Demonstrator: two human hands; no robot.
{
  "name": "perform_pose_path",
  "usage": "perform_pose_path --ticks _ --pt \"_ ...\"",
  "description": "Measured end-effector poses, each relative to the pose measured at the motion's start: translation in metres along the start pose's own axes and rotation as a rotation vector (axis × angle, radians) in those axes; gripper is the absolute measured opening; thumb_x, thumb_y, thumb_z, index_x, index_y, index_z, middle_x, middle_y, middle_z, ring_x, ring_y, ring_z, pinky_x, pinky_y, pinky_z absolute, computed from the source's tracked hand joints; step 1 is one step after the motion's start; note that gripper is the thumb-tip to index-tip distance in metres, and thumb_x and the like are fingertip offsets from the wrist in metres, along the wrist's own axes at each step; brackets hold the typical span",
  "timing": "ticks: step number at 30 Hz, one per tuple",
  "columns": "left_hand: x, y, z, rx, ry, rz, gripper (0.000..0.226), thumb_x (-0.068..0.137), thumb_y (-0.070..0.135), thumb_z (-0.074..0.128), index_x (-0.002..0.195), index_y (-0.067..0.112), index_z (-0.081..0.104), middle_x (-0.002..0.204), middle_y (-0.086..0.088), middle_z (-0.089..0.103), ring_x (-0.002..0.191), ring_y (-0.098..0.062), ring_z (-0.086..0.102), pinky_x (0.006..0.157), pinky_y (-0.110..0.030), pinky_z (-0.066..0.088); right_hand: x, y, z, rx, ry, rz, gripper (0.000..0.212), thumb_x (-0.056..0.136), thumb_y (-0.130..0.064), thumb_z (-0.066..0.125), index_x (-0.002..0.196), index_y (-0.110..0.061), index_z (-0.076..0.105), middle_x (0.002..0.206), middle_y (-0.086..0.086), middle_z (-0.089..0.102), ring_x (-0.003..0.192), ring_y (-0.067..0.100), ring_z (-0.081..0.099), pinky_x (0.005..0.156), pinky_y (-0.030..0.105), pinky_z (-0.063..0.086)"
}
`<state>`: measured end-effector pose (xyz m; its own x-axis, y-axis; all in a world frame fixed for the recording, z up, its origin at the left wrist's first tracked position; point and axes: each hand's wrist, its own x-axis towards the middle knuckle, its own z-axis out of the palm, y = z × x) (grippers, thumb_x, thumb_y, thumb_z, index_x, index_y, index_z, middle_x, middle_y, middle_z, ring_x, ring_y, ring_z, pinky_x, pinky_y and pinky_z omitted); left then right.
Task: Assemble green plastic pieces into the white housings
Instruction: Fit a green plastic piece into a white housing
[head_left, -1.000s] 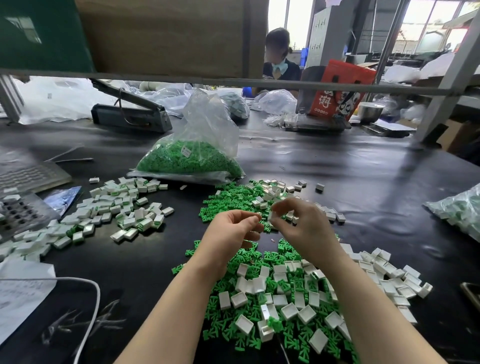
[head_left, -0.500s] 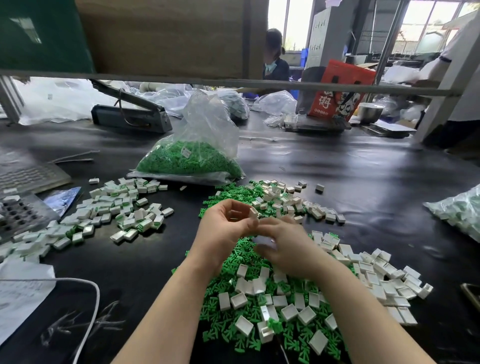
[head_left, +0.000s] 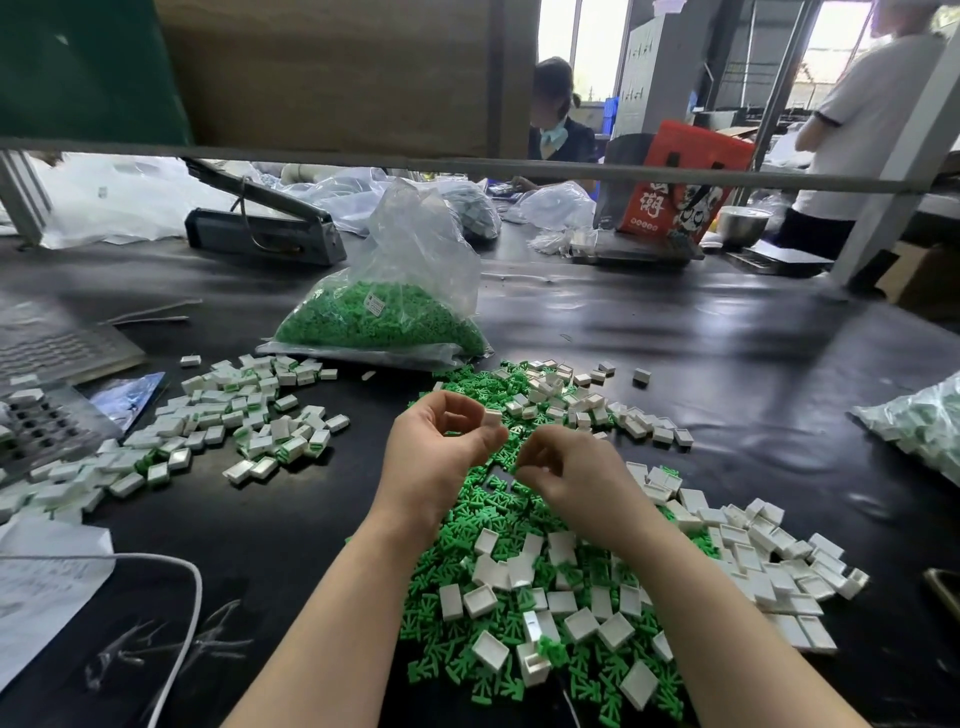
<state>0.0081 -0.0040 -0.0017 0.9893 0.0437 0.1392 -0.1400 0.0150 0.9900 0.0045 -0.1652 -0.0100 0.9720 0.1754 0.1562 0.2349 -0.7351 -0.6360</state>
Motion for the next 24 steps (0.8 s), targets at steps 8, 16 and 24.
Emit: perform_pose_path --ticks 8,16,24 --pt "-0.001 0.003 0.003 -0.168 -0.039 -0.032 0.014 0.082 0.004 0.073 0.090 0.007 0.063 0.074 -0.007 0.074 0.075 -0.020 0.072 0.066 -0.023 0.057 0.000 -0.003 -0.011 0.705 0.169 0.028 0.008 0.087 -0.005 0.069 0.087 -0.011 0.065 0.080 0.011 0.067 0.059 -0.001 0.058 0.056 0.011 0.045" --pt "-0.002 0.003 0.007 -0.141 -0.057 -0.017 0.013 0.083 0.007 0.074 0.092 0.004 0.066 0.073 -0.005 0.074 0.073 -0.017 0.072 0.064 -0.020 0.055 0.000 -0.005 -0.013 0.857 0.204 -0.013 0.014 0.089 -0.003 0.066 0.099 -0.012 0.070 0.083 0.002 0.075 0.071 0.005 0.067 0.059 0.013 0.047" --pt "-0.005 0.005 0.011 -0.113 -0.063 -0.007 0.014 0.080 0.011 0.077 0.091 0.004 0.070 0.078 -0.009 0.074 0.073 -0.018 0.072 0.063 -0.020 0.054 0.002 -0.003 -0.012 0.924 0.280 0.064 0.006 0.090 -0.012 0.066 0.095 -0.008 0.066 0.074 -0.003 0.073 0.066 0.007 0.064 0.060 0.023 0.050"
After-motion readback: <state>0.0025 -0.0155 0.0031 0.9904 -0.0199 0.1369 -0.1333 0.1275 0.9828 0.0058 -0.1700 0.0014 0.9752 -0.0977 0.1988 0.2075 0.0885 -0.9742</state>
